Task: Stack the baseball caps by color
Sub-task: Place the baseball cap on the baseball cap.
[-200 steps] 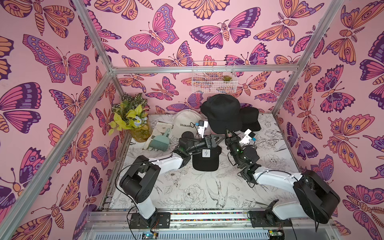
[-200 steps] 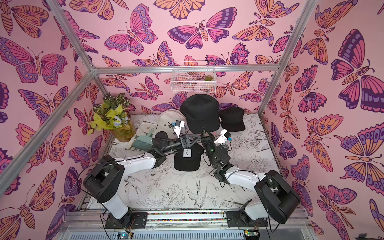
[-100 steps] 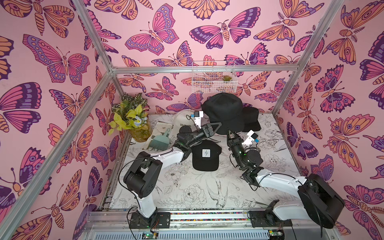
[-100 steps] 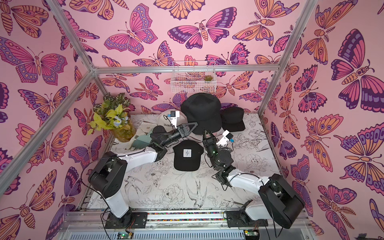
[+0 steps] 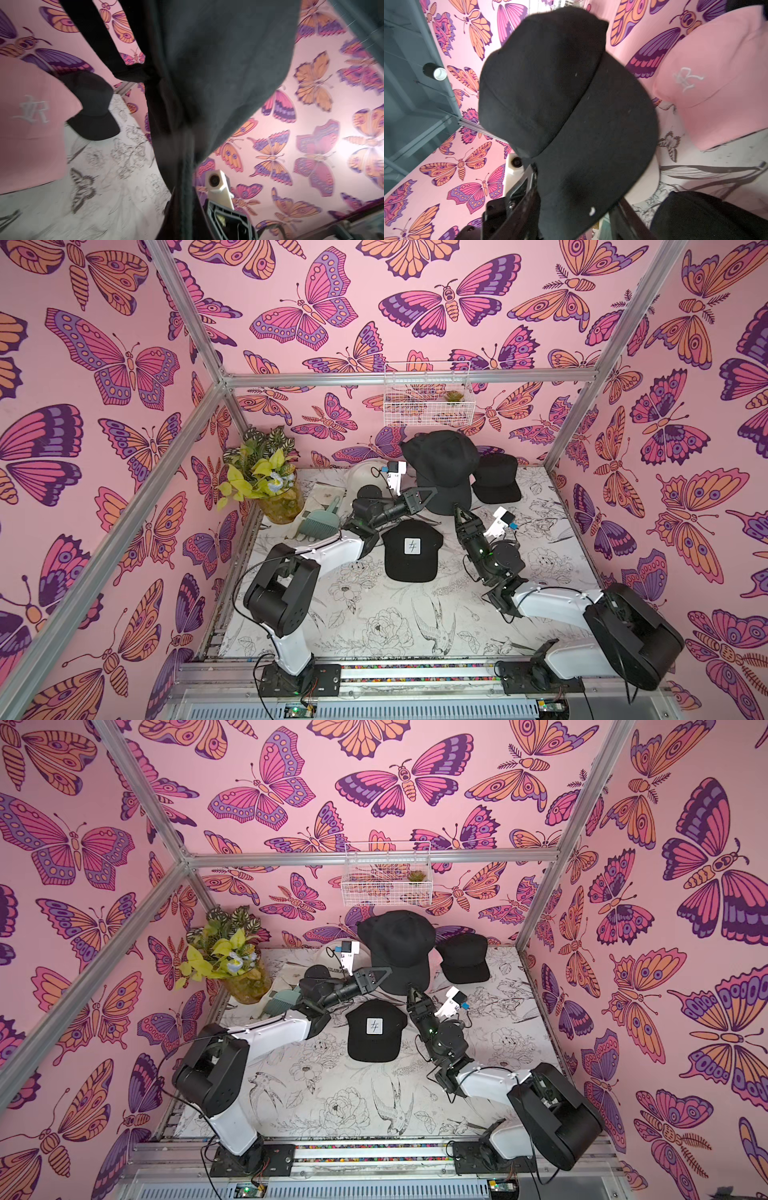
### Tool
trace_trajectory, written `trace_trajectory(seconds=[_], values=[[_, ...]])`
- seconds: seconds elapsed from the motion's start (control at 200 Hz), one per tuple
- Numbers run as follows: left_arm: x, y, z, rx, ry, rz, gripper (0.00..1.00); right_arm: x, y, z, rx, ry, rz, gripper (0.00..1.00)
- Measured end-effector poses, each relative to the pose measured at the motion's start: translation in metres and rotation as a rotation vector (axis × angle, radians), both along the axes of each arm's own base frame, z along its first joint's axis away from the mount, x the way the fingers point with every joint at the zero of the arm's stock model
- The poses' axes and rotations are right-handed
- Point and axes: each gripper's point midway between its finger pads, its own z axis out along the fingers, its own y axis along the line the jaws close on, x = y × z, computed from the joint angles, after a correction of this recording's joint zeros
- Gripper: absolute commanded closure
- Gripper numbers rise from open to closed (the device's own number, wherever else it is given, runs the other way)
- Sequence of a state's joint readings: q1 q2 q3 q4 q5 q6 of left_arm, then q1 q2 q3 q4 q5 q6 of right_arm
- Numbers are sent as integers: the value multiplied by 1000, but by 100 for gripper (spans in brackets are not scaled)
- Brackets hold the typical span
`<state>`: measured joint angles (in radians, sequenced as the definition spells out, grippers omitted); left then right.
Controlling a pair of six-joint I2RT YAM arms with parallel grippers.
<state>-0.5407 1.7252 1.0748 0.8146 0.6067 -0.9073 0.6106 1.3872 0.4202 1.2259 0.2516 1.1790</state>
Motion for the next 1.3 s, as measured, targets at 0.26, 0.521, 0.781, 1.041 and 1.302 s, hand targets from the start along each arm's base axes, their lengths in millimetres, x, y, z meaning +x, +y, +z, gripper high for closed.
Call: trace_trajectory(seconds=[0.26,0.521,0.781,1.041,1.302], values=[[-15,56,-26,279,-145,8,100,19,-60,21,-341,-71,-66,1],[-39,101,-52,466,-250,-125,100,-16,-33,98,-887,-386,76,2],[-82,98,-41,505,-325,-356,100,-42,7,87,-1166,-527,419,5],[-104,99,-46,479,-298,-442,100,-62,25,77,-1262,-586,682,7],[-113,98,-40,447,-313,-474,100,-61,32,69,-1297,-609,793,7]])
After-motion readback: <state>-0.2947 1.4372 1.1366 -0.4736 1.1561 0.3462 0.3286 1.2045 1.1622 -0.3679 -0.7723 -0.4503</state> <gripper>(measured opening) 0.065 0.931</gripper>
